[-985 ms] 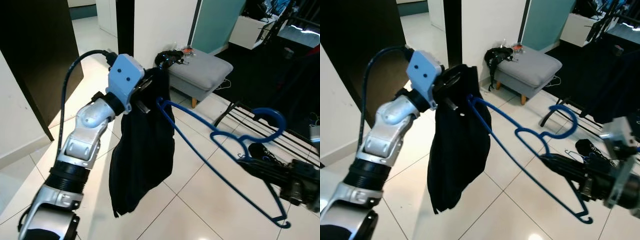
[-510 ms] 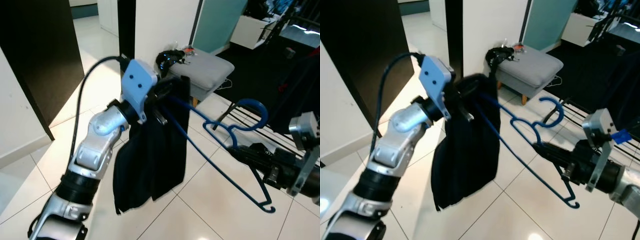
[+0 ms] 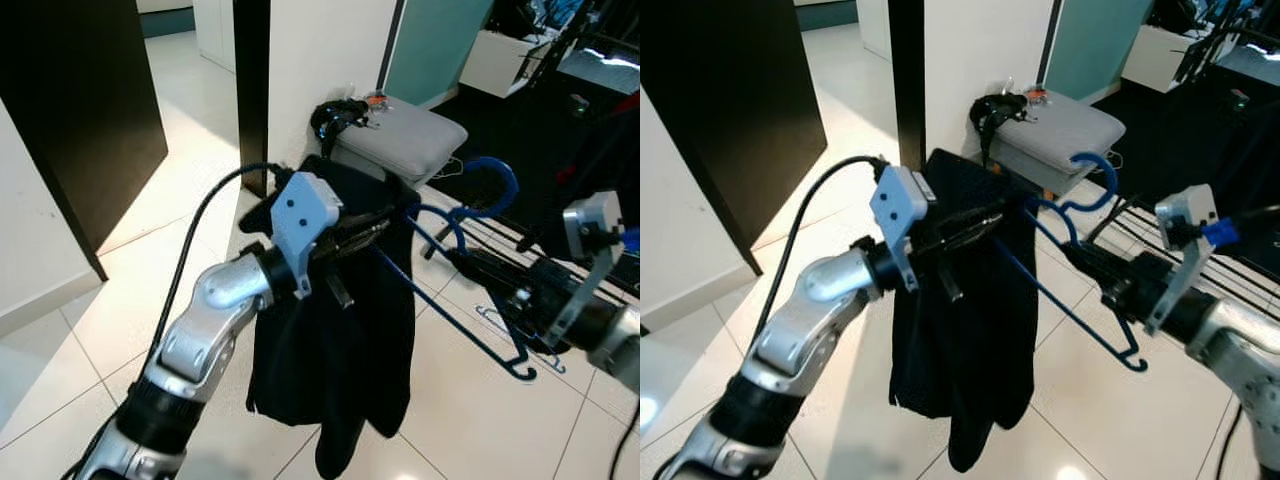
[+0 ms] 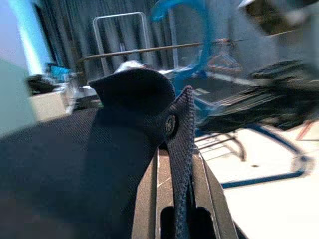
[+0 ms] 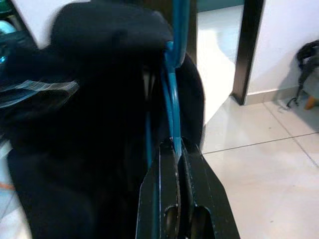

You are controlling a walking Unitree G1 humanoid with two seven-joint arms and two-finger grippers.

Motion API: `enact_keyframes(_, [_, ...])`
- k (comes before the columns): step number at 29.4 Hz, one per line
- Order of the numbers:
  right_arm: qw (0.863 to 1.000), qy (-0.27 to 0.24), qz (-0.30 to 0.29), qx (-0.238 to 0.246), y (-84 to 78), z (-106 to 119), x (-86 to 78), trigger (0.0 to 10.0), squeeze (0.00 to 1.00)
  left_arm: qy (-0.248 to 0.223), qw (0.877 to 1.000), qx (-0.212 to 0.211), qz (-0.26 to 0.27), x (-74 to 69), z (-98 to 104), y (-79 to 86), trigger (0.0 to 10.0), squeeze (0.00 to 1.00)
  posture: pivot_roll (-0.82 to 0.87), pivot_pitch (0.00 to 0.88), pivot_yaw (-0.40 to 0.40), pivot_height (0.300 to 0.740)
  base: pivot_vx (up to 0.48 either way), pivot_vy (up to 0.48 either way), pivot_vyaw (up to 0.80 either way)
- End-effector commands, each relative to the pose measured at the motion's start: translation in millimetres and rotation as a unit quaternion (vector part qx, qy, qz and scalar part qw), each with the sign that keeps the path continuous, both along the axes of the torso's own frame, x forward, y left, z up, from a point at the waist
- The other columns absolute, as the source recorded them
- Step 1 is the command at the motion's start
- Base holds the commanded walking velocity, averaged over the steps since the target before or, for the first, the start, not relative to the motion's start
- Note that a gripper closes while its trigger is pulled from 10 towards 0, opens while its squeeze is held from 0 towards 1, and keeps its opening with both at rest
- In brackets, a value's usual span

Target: Hang hanger

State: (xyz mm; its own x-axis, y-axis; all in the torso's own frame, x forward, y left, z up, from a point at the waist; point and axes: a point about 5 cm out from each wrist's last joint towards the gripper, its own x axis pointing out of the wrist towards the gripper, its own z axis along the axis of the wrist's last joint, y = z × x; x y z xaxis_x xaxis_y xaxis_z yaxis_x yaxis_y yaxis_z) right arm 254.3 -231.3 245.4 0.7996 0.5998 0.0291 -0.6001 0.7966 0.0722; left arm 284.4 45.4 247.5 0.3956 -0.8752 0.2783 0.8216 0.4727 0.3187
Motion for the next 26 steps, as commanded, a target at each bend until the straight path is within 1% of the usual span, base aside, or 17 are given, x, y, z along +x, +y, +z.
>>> enact_keyframes(1, [1.0, -0.014, -0.02, 0.009, -3.1, 2.7, 3.0, 10.0, 0.0, 0.008, 0.999, -0.012, -0.043, -10.7, 1.4, -8.1, 10.0, 0.0, 0.06, 0.121, -0.066, 0.74, 0.0, 0.0, 0.0])
enact_keyframes(3, [1.0, -0.014, -0.02, 0.009, -3.1, 2.7, 3.0, 10.0, 0.0, 0.008, 0.999, -0.012, -0.043, -10.7, 1.4, -8.1, 10.0, 0.0, 0.06, 0.121, -0.066, 0.74, 0.0, 0.0, 0.0])
enact_keyframes(4, [0.999, -0.017, -0.021, 0.018, -1.5, 3.1, 5.3, 10.0, 0.0, 0.022, 0.997, -0.027, -0.066, -15.7, 0.9, -11.6, 10.0, 0.0, 0.05, 0.12, -0.067, 0.74, 0.0, 0.0, 0.0])
enact_keyframes(5, [0.999, -0.017, -0.021, 0.018, -1.5, 3.1, 5.3, 10.0, 0.0, 0.022, 0.997, -0.027, -0.066, -15.7, 0.9, -11.6, 10.0, 0.0, 0.05, 0.12, -0.067, 0.74, 0.0, 0.0, 0.0])
enact_keyframes(7, [0.999, -0.02, -0.017, 0.034, 5.6, 2.4, 10.9, 10.0, 0.0, 0.045, 0.991, -0.05, -0.111, -26.1, -0.8, -21.7, 10.0, 0.0, 0.05, 0.12, -0.067, 0.74, 0.0, 0.0, 0.0])
enact_keyframes(8, [0.999, -0.021, -0.014, 0.041, 9.2, 2.1, 13.3, 10.0, 0.0, 0.05, 0.99, -0.05, -0.122, -29.4, -2.8, -25.7, 10.0, 0.0, 0.05, 0.119, -0.068, 0.74, 0.0, 0.0, 0.0])
enact_keyframes(9, [0.999, -0.021, -0.014, 0.041, 9.2, 2.1, 13.3, 10.0, 0.0, 0.05, 0.99, -0.05, -0.122, -29.4, -2.8, -25.7, 10.0, 0.0, 0.05, 0.119, -0.068, 0.74, 0.0, 0.0, 0.0])
enact_keyframes(11, [0.998, -0.024, 0.004, 0.053, 19.5, 2.1, 16.6, 10.0, 0.0, 0.052, 0.99, -0.036, -0.126, -32.3, -9.4, -32.8, 10.0, 0.0, 0.06, 0.122, -0.071, 0.74, 0.0, 0.0, 0.0])
enact_keyframes(12, [0.998, -0.024, 0.004, 0.053, 19.5, 2.1, 16.6, 10.0, 0.0, 0.052, 0.99, -0.036, -0.126, -32.3, -9.4, -32.8, 10.0, 0.0, 0.06, 0.122, -0.071, 0.74, 0.0, 0.0, 0.0])
enact_keyframes(14, [0.997, -0.029, 0.017, 0.063, 28.8, 3.3, 20.1, 10.0, 0.0, 0.06, 0.989, -0.032, -0.133, -35.9, -13.1, -38.5, 10.0, 0.0, 0.06, 0.122, -0.071, 0.74, 0.0, 0.0, 0.0])
enact_keyframes(17, [0.997, -0.029, 0.018, 0.066, 31.0, 3.8, 21.3, 10.0, 0.0, 0.062, 0.988, -0.032, -0.134, -36.9, -13.7, -40.1, 10.0, 0.0, 0.06, 0.122, -0.071, 0.74, 0.0, 0.0, 0.0])
enact_keyframes(20, [0.996, -0.037, 0.025, 0.081, 38.2, 7.0, 25.7, 10.0, 0.0, 0.071, 0.988, -0.032, -0.136, -38.8, -17.5, -45.2, 10.0, 0.0, 0.06, 0.121, -0.071, 0.74, 0.0, 0.0, 0.0])
enact_keyframes(22, [0.996, -0.037, 0.025, 0.081, 38.2, 7.0, 25.7, 10.0, 0.0, 0.071, 0.988, -0.032, -0.136, -38.8, -17.5, -45.2, 10.0, 0.0, 0.06, 0.121, -0.071, 0.74, 0.0, 0.0, 0.0])
enact_keyframes(24, [0.996, -0.036, 0.031, 0.081, 44.5, 6.6, 29.5, 10.0, 0.0, 0.072, 0.987, -0.028, -0.144, -41.6, -19.0, -47.2, 10.0, 0.0, 0.07, 0.121, -0.072, 0.74, 0.0, 0.0, 0.0])
enact_keyframes(26, [0.996, -0.036, 0.033, 0.081, 47.1, 6.4, 31.3, 10.0, 0.0, 0.07, 0.986, -0.021, -0.147, -43.3, -20.8, -47.2, 10.0, 0.0, 0.07, 0.121, -0.072, 0.74, 0.0, 0.0, 0.0])
